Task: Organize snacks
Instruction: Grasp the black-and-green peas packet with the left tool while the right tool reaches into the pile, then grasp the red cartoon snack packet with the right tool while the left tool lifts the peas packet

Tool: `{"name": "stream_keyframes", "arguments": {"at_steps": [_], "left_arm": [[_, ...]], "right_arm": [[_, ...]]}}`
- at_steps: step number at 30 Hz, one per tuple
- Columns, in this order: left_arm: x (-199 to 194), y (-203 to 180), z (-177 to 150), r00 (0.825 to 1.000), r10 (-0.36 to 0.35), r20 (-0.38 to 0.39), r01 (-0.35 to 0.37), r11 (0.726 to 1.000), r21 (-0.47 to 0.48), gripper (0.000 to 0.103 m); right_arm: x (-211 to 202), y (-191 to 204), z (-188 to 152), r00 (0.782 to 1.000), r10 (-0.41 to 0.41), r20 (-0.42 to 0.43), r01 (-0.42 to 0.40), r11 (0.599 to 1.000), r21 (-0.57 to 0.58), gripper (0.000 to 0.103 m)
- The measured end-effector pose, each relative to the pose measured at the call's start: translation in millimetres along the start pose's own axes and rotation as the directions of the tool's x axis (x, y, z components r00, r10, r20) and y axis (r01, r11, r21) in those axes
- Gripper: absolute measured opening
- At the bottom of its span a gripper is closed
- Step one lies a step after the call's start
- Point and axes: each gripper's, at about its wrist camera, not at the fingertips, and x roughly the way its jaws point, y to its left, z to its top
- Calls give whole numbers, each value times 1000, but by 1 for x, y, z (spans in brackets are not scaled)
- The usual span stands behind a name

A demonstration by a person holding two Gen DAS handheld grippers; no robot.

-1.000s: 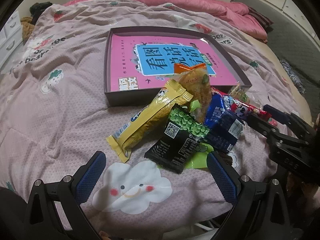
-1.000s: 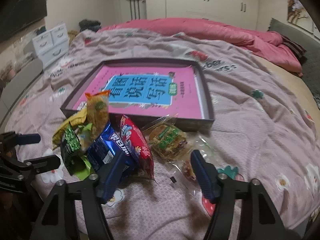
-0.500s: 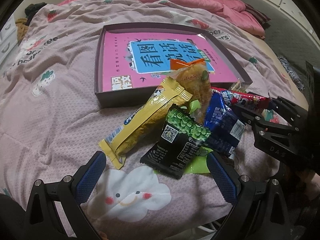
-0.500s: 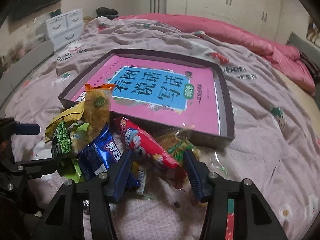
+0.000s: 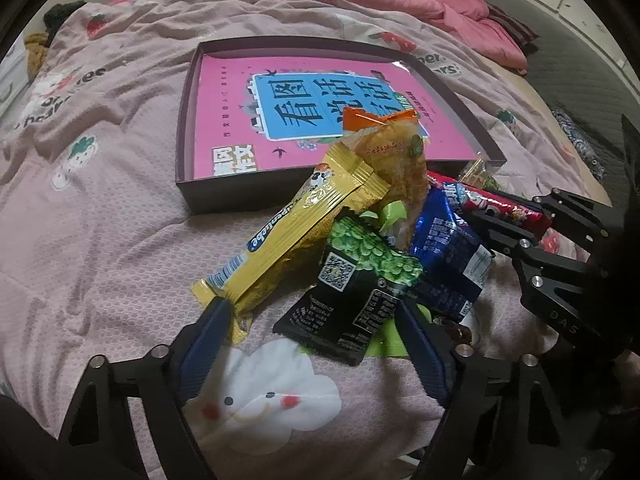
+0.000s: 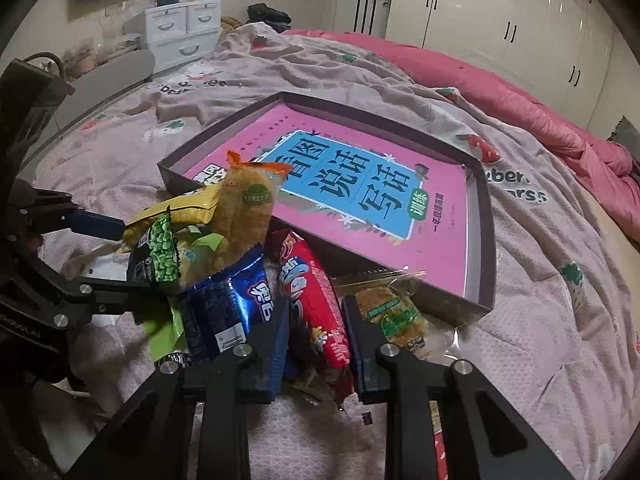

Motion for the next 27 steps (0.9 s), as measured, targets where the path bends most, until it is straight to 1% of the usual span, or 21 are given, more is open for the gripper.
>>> {"name": "stream_keyframes", "arguments": {"at_steps": [2,6,7,9,10,11,16,17,18,23,27], "left_arm": [[0,-1,1,1000,-9,0,9,1000,6,77],[6,-3,1,1000,-15,-19,15,1000,9,74],[9,-3,1,999,-19,-28,19,1000,7,70],[11,-3,1,999,-33,-38,34,999,5,65],[11,-4,2,999,-36,-37,37,999,9,61],[11,-5,2,999,-30,-37,31,999,18,56],[11,-2,1,998,-54,-43,54,999,6,54],[10,-1,1,997,-59,-41,59,998,2,45],[8,-1,1,997,-68,-39,68,998,1,40],[4,2,-1,996,-83,-34,83,997,-9,38],[-2,4,-3,995,-99,-33,99,995,-23,37]], "right_arm": [[3,0,1,1000,12,1,-12,1000,3,24],[11,1,4,999,37,3,-37,999,-6,24],[13,2,5,999,39,3,-39,999,-12,24],[16,1,7,998,62,1,-62,998,-9,20],[16,1,7,998,65,1,-65,998,-4,20],[15,-1,6,997,71,2,-71,997,7,20],[6,-6,2,998,62,13,-62,997,48,20],[4,-9,-1,998,63,14,-64,995,72,20],[2,-11,-2,998,64,16,-65,994,87,20],[-12,-21,-7,996,73,50,-80,984,161,20],[-19,-23,-8,995,77,69,-89,978,187,20]]}}
